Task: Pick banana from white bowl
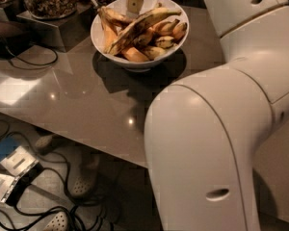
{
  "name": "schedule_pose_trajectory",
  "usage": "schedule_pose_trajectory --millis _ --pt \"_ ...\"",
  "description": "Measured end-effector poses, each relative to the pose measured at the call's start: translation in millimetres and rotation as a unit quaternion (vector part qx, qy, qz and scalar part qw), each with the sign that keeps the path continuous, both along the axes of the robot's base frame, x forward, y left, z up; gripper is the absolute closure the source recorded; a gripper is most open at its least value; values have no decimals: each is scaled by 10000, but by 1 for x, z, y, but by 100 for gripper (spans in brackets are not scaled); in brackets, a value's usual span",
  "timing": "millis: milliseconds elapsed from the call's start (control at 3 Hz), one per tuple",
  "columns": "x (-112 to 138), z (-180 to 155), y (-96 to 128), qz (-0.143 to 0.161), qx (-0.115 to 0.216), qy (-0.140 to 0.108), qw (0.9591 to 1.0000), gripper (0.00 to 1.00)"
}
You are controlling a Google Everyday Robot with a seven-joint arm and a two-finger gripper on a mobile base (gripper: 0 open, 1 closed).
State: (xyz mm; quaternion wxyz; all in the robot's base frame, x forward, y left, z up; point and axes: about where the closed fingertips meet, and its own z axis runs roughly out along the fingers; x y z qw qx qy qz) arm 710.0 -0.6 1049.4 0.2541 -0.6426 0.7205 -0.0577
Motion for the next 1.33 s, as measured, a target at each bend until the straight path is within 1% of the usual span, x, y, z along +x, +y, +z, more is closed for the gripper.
schedule_pose_trajectory --millis 333,667,1000,1333 --pt "14 -13 3 -72 10 66 10000 0" --pt "22 -27 -6 -226 20 183 9996 17" --pt "26 -42 -23 -442 90 349 9984 39" --pt "28 -51 -35 -584 145 458 9971 46"
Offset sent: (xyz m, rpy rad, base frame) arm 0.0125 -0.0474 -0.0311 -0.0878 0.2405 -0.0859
